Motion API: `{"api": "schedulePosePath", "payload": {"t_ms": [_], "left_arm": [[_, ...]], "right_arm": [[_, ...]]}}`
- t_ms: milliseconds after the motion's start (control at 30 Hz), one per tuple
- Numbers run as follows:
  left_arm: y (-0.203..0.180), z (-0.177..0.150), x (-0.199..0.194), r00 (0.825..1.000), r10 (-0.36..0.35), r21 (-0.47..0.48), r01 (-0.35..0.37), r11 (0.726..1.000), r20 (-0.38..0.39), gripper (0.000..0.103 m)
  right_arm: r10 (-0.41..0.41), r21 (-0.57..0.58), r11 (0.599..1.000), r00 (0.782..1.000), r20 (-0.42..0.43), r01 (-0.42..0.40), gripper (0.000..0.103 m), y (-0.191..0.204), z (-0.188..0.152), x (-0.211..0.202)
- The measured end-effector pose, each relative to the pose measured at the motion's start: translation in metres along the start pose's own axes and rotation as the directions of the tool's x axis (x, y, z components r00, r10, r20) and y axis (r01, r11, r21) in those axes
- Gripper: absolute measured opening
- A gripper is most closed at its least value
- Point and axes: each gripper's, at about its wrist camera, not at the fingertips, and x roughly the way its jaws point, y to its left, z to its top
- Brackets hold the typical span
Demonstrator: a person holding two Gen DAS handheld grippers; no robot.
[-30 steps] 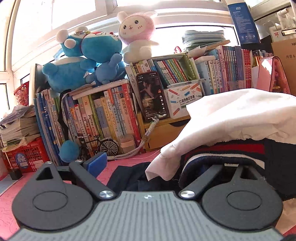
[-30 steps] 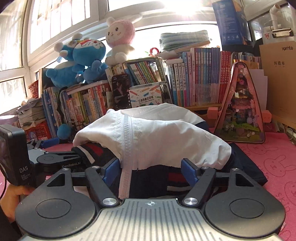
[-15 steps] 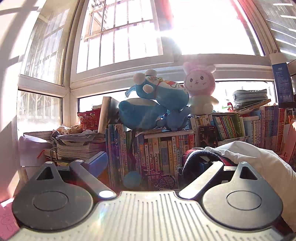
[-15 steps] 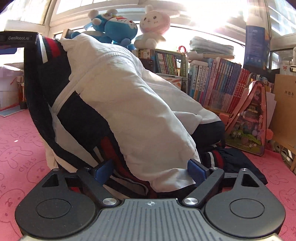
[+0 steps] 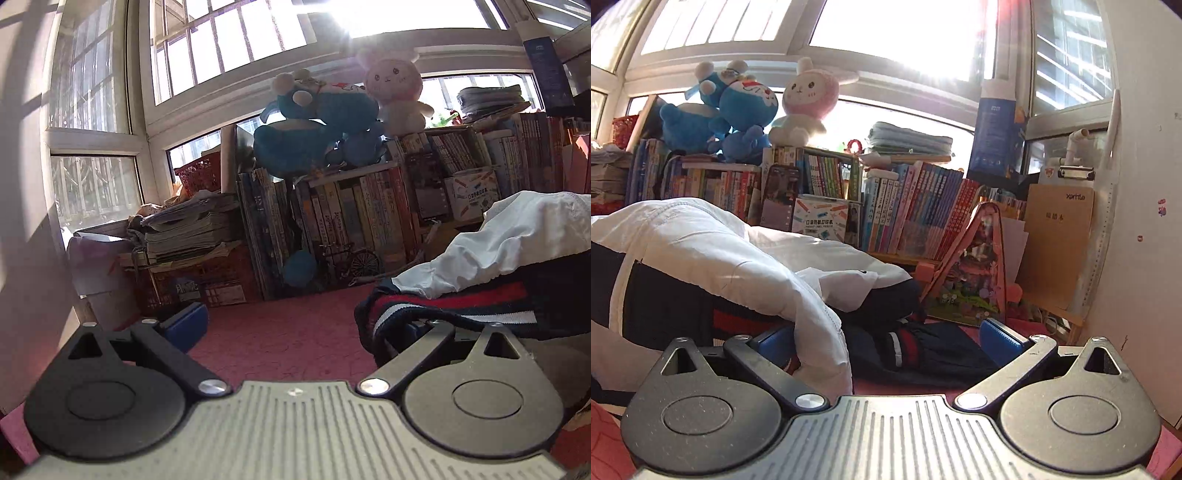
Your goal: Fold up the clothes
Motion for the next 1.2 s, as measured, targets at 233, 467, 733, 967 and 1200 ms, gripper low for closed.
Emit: {"api": "schedulePosePath", "payload": {"t_ms": [233,467,733,967,1200], "left_arm": [[0.004,0.021,-0.011,0.997,-0.024,-0.046,0.028,0.999,0.069,0.1],[0.025,0.031,-0.027,0.994,-0.052,-0.103,0.061,0.993,0.094,0.1],[0.022,0.008,-0.029,0.983,-0.182,-0.072,0.182,0.981,0.0,0.103],[0.018,-0.02,-0.041,0.966,-0.232,-0.017,0.232,0.973,-0.116,0.103],[0.053,-0.059,-0.033,0.93,-0.154,-0.055,0.144,0.988,-0.333,0.103]], "right_arm": [[0.046,-0.272,0.962,0.998,0.034,-0.035,0.102,0.1,-0.027,-0.006],[-0.075,-0.23,0.969,0.993,0.091,0.094,0.102,0.109,-0.005,0.006],[-0.197,-0.093,0.976,0.98,-0.02,0.195,0.103,-0.016,-0.003,-0.065],[-0.214,-0.006,0.976,0.964,-0.158,0.216,0.103,-0.071,-0.01,-0.108],[-0.07,-0.166,0.986,0.952,-0.298,0.021,0.103,-0.044,-0.034,-0.104]]}}
